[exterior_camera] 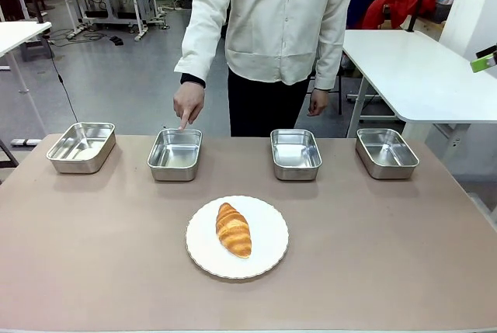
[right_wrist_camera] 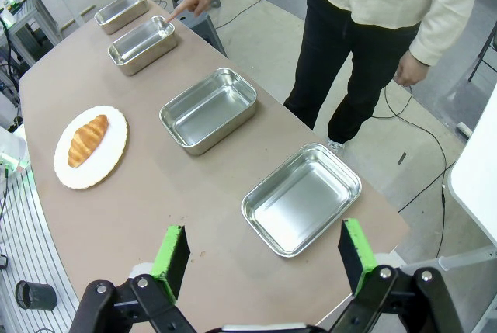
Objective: Place the bread in the container.
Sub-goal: Place the Butter Roll into the Airtight Container indicated by the human.
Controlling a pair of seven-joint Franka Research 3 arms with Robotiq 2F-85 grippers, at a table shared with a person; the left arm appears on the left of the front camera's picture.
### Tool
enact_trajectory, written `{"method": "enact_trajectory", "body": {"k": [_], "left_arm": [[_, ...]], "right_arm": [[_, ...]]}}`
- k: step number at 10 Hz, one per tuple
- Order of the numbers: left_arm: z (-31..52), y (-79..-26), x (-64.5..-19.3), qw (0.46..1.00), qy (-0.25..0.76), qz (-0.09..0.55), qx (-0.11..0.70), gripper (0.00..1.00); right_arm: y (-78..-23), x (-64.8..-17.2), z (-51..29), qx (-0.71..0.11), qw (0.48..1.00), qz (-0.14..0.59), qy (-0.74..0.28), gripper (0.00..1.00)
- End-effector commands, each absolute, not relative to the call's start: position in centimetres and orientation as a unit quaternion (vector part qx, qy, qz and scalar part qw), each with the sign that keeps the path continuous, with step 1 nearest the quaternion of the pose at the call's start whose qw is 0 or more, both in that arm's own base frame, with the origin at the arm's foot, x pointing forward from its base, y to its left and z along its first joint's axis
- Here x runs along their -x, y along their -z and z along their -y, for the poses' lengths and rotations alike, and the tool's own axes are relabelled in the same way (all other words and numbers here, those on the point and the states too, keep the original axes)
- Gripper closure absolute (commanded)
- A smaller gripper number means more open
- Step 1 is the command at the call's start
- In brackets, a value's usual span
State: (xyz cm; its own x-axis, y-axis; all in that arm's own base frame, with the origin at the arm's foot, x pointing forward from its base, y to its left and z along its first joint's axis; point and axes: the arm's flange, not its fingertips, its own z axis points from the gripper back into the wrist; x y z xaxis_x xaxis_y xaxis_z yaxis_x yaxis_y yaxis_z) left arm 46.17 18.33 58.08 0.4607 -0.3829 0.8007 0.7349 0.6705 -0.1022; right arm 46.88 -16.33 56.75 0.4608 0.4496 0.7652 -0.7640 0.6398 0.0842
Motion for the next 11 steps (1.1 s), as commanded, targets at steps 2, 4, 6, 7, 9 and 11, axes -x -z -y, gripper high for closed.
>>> {"method": "enact_trajectory", "body": {"k": [2, 4, 6, 7, 9, 11], "left_arm": [[-18.6, -58.1, -46.0, 0.82, 0.345, 0.397, 0.227, 0.0], [-18.6, -58.1, -46.0, 0.82, 0.345, 0.397, 0.227, 0.0], [-15.4, -58.6, -46.0, 0.835, 0.35, 0.373, 0.202, 0.0], [-12.4, -58.9, -46.2, 0.853, 0.345, 0.35, 0.177, 0.0], [-4.7, -58.8, -46.6, 0.873, 0.334, 0.33, 0.133, 0.0], [3.1, -57.2, -46.4, 0.897, 0.33, 0.273, 0.11, 0.0]], "right_arm": [[-56.8, -46.9, 16.3, -0.216, 0.826, 0.369, -0.368, 0.0], [-56.8, -46.9, 16.3, -0.216, 0.826, 0.369, -0.368, 0.0], [-56.8, -46.9, 16.3, -0.216, 0.826, 0.369, -0.368, 0.0], [-56.8, -46.9, 16.3, -0.216, 0.826, 0.369, -0.368, 0.0], [-56.8, -46.9, 16.3, -0.216, 0.826, 0.369, -0.368, 0.0], [-56.8, -46.9, 16.3, -0.216, 0.826, 0.369, -0.368, 0.0]]}}
